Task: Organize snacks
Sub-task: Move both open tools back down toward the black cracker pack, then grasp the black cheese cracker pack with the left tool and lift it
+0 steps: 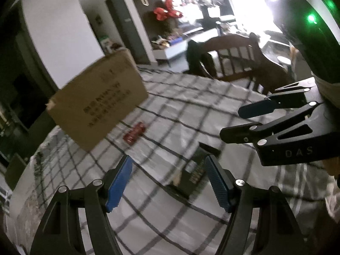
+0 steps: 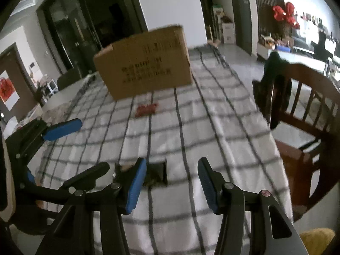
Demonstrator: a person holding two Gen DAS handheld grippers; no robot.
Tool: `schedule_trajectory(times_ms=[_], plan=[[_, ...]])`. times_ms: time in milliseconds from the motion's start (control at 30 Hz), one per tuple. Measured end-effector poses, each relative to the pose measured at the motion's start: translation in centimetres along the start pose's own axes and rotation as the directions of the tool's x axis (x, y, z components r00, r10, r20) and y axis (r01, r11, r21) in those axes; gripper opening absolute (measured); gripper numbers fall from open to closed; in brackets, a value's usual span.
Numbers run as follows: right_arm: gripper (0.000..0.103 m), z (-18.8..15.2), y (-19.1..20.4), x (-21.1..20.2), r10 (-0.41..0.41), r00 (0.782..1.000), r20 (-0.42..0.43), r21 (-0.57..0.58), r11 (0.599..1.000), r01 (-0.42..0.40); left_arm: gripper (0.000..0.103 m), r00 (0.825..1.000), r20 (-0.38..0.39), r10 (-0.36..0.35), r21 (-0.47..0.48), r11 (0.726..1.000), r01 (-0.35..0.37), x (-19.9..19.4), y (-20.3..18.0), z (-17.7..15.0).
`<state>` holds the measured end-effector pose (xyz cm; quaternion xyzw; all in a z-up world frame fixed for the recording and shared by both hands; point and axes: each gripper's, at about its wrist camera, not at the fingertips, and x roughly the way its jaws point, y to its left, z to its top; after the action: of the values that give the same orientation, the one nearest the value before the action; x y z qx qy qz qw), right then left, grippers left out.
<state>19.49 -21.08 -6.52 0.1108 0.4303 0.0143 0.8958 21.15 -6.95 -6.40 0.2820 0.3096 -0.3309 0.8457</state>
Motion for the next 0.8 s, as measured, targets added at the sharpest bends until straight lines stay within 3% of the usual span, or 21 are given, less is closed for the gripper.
schedule_trajectory(times_ms=[300, 800], plan=[[0.052, -1.8, -0.2, 1.9, -0.045, 0.996, -0.077, 0.033, 0.998, 0.048, 0.07, 0.992, -0.07, -0.107, 0.061, 0.992, 0.111, 3.3, -0.7, -1.1], [0.051, -2.0, -0.2, 3.2, -0.074, 0.991, -0.11, 0.041, 0.996, 0.079, 0.054, 0.969, -0.105, -0.222, 0.027, 0.974, 0.226, 6.2, -0.3, -1.7]])
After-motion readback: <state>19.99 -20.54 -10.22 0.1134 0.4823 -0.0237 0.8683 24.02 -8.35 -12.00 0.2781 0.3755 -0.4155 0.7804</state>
